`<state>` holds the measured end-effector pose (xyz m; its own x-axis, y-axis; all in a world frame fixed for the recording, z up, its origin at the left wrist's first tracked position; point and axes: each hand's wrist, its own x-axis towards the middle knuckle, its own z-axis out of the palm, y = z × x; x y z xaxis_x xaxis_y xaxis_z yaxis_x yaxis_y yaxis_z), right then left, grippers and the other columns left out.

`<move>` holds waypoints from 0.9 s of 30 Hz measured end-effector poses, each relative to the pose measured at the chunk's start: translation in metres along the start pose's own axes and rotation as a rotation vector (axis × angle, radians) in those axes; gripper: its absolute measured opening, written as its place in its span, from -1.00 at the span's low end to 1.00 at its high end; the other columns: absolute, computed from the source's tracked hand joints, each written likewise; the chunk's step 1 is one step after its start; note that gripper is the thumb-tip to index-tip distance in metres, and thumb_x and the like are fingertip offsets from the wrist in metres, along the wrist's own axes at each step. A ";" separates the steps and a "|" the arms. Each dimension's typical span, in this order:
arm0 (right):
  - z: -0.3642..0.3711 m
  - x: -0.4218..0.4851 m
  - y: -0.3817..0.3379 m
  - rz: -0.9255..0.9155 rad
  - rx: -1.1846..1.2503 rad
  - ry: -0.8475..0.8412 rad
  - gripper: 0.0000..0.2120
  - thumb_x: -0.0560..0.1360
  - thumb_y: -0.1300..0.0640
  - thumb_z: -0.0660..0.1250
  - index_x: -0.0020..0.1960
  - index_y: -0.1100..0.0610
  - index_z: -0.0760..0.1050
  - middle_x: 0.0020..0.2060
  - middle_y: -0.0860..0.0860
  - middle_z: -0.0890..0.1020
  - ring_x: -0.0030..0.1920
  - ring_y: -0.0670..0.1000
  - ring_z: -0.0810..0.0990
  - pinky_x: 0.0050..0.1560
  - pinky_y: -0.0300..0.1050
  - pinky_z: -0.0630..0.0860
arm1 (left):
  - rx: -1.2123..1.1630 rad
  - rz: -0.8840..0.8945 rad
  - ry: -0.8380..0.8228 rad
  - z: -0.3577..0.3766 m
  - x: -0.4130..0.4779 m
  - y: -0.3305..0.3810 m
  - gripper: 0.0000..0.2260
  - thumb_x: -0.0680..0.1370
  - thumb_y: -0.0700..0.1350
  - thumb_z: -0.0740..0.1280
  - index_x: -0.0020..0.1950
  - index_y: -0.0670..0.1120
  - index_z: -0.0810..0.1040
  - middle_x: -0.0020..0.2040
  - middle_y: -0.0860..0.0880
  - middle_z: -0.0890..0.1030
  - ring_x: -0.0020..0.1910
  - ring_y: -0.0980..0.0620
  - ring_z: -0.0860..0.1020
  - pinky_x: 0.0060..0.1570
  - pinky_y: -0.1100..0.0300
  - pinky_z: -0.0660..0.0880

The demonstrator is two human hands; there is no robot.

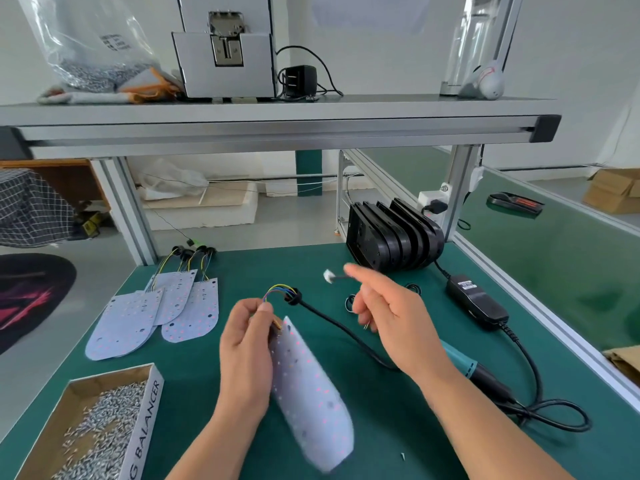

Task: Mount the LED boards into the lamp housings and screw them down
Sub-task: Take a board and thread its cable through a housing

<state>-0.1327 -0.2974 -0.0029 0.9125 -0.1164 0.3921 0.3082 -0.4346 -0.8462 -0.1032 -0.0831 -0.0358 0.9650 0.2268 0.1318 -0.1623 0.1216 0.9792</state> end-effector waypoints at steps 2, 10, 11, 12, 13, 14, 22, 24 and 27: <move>0.006 0.001 -0.002 0.100 0.044 -0.086 -0.64 0.71 0.18 0.20 0.29 -0.14 0.67 -0.11 -0.02 0.72 -0.18 -0.04 0.68 -0.17 -0.07 0.55 | -0.095 0.035 -0.018 0.002 -0.004 0.005 -0.81 0.69 -0.10 0.32 -0.11 -0.09 0.49 -0.33 -0.01 0.45 -0.40 0.05 0.33 -0.46 0.29 0.34; 0.019 -0.012 -0.018 -0.028 0.030 -0.533 -0.66 0.62 -0.10 0.36 0.39 -0.22 0.56 -0.14 -0.14 0.67 -0.16 -0.06 0.58 -0.07 0.00 0.55 | -0.030 0.257 -0.110 0.025 -0.033 0.011 -0.91 0.64 0.07 0.44 -0.03 0.11 0.64 -0.17 0.02 0.64 -0.22 0.07 0.54 -0.19 0.23 0.50; 0.016 -0.009 -0.017 -0.010 0.040 -0.503 -0.63 0.59 -0.02 0.35 0.38 -0.25 0.57 -0.22 -0.14 0.63 -0.24 0.00 0.53 -0.15 -0.04 0.52 | 0.006 0.284 -0.113 0.024 -0.032 0.012 -0.92 0.64 0.05 0.46 -0.05 0.12 0.66 -0.14 0.00 0.65 -0.19 0.05 0.58 -0.15 0.24 0.51; 0.014 -0.008 -0.016 0.024 0.038 -0.462 -0.59 0.56 0.02 0.34 0.37 -0.27 0.58 -0.21 -0.06 0.65 -0.23 0.10 0.54 -0.13 0.01 0.53 | 0.033 0.300 -0.113 0.023 -0.030 0.013 -0.92 0.63 0.04 0.46 -0.07 0.13 0.67 -0.11 -0.02 0.65 -0.14 0.03 0.60 -0.11 0.26 0.51; 0.012 -0.005 -0.013 0.056 0.050 -0.431 -0.57 0.54 0.05 0.33 0.35 -0.29 0.59 -0.13 0.08 0.70 -0.16 0.22 0.58 -0.08 0.10 0.56 | 0.037 0.287 -0.115 0.023 -0.029 0.013 -0.89 0.64 0.05 0.46 -0.08 0.11 0.68 -0.12 -0.01 0.64 -0.14 0.03 0.59 -0.11 0.27 0.50; 0.010 -0.004 -0.013 0.062 0.070 -0.416 -0.57 0.52 0.06 0.32 0.31 -0.31 0.61 -0.08 0.23 0.68 -0.15 0.29 0.57 -0.10 0.17 0.54 | 0.015 0.247 -0.108 0.023 -0.027 0.013 -0.85 0.65 0.07 0.45 -0.07 0.06 0.69 -0.17 0.00 0.62 -0.18 0.03 0.57 -0.13 0.25 0.49; -0.009 -0.005 -0.014 -0.007 0.338 -0.307 -0.64 0.51 0.23 0.29 0.17 -0.08 0.70 0.01 0.01 0.77 -0.32 0.24 0.38 -0.26 0.06 0.33 | 0.157 -0.175 0.018 0.020 0.038 -0.018 -0.84 0.65 -0.12 0.34 -0.06 -0.16 0.63 -0.25 -0.02 0.60 -0.28 -0.02 0.53 -0.21 0.06 0.48; -0.009 -0.006 -0.016 0.007 0.399 -0.291 -0.66 0.49 0.24 0.30 0.12 -0.05 0.71 -0.01 0.05 0.77 -0.21 0.21 0.52 -0.12 0.05 0.45 | 0.321 -0.158 -0.068 0.029 0.058 -0.027 -0.82 0.62 -0.13 0.34 -0.11 -0.20 0.59 -0.30 -0.04 0.50 -0.28 -0.05 0.40 -0.21 0.06 0.42; -0.011 -0.006 -0.013 0.054 0.444 -0.293 -0.66 0.47 0.27 0.31 0.10 0.00 0.73 -0.03 0.10 0.76 -0.06 0.08 0.64 0.02 -0.01 0.54 | 0.421 -0.157 -0.220 0.057 0.089 -0.027 -0.82 0.62 -0.13 0.39 -0.15 -0.18 0.63 -0.32 -0.07 0.51 -0.29 -0.07 0.38 -0.19 0.05 0.40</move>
<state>-0.1447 -0.3007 0.0100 0.9476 0.1538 0.2800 0.2845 -0.0076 -0.9586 -0.0009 -0.1211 -0.0412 0.9991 0.0220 -0.0373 0.0419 -0.2730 0.9611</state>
